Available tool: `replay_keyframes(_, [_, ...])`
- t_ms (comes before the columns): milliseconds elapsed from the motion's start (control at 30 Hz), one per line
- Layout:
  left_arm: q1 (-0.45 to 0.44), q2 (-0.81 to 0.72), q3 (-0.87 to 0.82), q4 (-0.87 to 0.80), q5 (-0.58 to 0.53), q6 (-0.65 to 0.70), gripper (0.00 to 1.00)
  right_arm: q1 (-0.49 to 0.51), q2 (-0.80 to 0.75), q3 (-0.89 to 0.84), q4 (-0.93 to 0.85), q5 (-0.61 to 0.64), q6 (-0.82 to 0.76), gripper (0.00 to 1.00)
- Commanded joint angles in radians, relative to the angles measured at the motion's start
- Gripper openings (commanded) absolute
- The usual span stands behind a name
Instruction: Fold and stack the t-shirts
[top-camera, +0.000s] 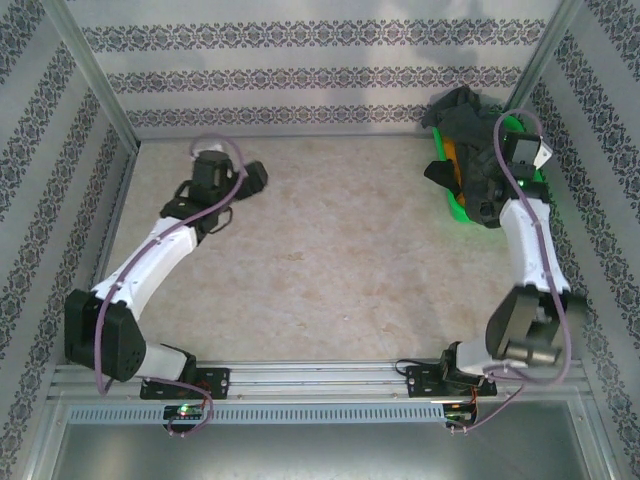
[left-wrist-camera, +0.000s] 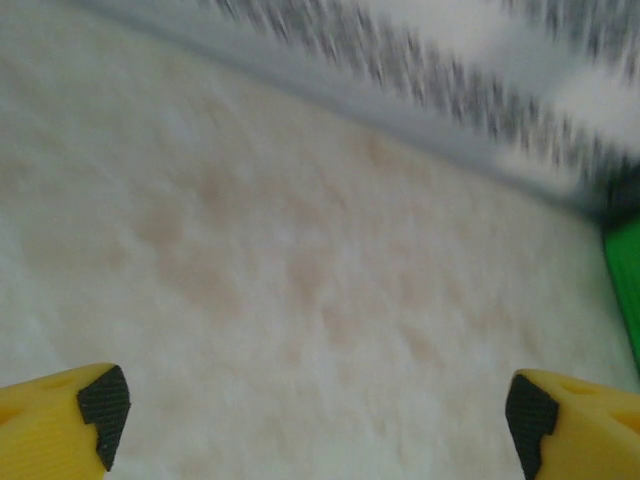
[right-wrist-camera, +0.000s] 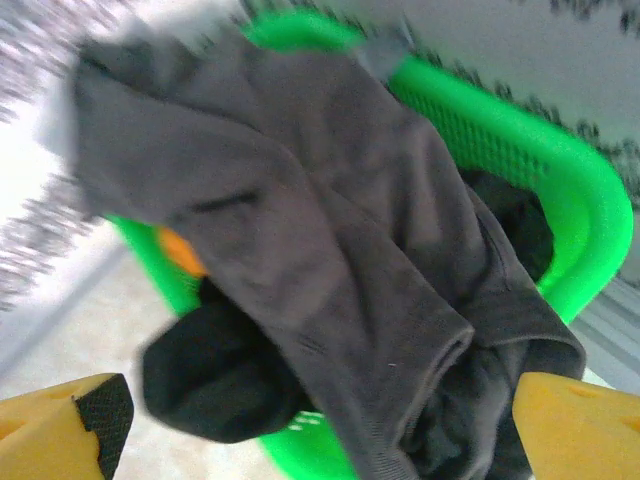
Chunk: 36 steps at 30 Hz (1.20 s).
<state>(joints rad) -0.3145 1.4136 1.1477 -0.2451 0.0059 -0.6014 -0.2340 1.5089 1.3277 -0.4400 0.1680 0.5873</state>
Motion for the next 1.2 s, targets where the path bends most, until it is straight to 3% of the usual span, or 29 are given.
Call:
replay_keyframes(0, [-0.067,-0.025,0.005,0.003,0.142,-0.02,0.92,-0.011,0.115,0.113,-0.063,-0.113,-0.054,0.98])
replay_keyframes(200, [-0.136,0.035,0.023,0.075,0.193,-0.053,0.83,-0.053,0.345,0.244,-0.035,-0.212,-0.091,0.93])
replay_keyframes(333, [-0.15,0.043,0.038,0.082,0.201,-0.066,0.74,-0.076,0.448,0.31,-0.057,-0.248,-0.082,0.79])
replay_keyframes(400, [-0.149,0.036,0.037,0.082,0.197,-0.069,0.69,-0.084,0.456,0.307,-0.032,-0.267,-0.066,0.65])
replay_keyframes(600, [-0.149,0.009,0.037,0.078,0.19,-0.071,0.47,-0.082,0.38,0.263,0.041,-0.287,-0.065,0.01])
replay_keyframes(767, [-0.149,-0.021,0.032,0.075,0.171,-0.074,0.35,-0.082,0.184,0.162,0.121,-0.278,-0.035,0.0])
replay_keyframes(967, [-0.15,-0.062,0.03,0.061,0.134,-0.069,0.37,-0.049,-0.05,0.125,0.139,-0.291,0.033,0.0])
replay_keyframes(1067, [-0.15,-0.08,0.039,0.043,0.112,-0.058,0.42,0.032,-0.141,0.153,0.173,-0.238,0.042,0.0])
replay_keyframes(1167, [-0.149,-0.1,0.038,0.023,0.076,-0.051,0.43,0.186,-0.176,0.285,0.146,-0.158,-0.028,0.0])
